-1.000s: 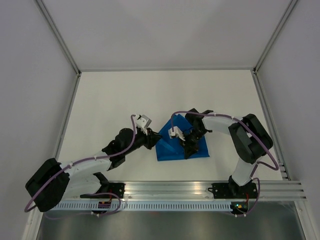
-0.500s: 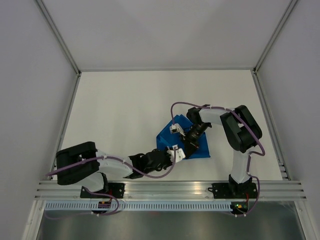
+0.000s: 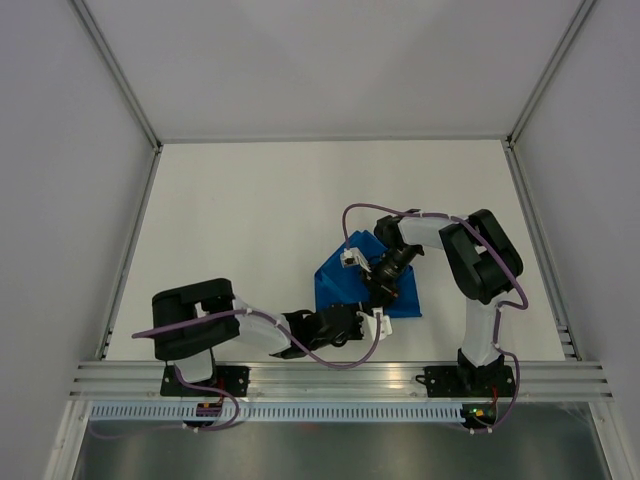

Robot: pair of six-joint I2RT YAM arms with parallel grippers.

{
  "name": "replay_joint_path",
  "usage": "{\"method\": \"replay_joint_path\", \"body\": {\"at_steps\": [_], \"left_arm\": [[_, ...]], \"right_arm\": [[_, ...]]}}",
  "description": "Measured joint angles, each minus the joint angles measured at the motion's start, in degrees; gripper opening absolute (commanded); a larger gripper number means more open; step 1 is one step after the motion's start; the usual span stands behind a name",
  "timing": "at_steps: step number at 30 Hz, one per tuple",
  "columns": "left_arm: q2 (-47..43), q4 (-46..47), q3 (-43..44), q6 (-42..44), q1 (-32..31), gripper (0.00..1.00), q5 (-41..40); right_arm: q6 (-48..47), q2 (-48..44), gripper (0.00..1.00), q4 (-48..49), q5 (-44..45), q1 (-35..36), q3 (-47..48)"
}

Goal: Fold the napkin, place the utensils inside, and roll it up
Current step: Roll the napkin with the utensil

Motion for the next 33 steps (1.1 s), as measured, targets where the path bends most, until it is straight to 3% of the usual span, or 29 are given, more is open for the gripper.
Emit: {"method": "replay_joint_path", "body": {"at_steps": [8,10,15,18,25,28,33], "left_arm": [[2.6,0.2,0.7,1.6,0.0,0.43,1.0],[2.9,0.7,0.7,1.6,0.0,0.38,1.1],[3.9,1.0,1.1,1.2,0.7,0.02,2.4],[3.9,0.6,1.3,1.1,1.0,0.02,3.4],[3.8,-4.9,4.5,-1.9,2.4,0.02,6.4],[3.8,-6.4,5.9,-5.4,4.2,0.02,9.7],[3.7,-6.7,6.3,-10.8,7.9,0.02,15.9]], "right_arm": [[0.3,0.4,0.06,-0.4,-0.1,0.0,0.2],[0.4,0.5,0.06,-0.6,-0.1,0.0,0.3],[0.5,0.7,0.06,-0.8,-0.2,0.0,0.4],[0.5,0.7,0.08,-0.9,-0.1,-0.2,0.4],[1.0,-0.4,0.44,-0.9,0.9,-0.5,-0.3],[1.8,-2.8,0.53,-0.7,1.9,-0.4,-1.2],[3.1,-7.6,0.59,2.5,5.1,-0.2,-2.6]]}}
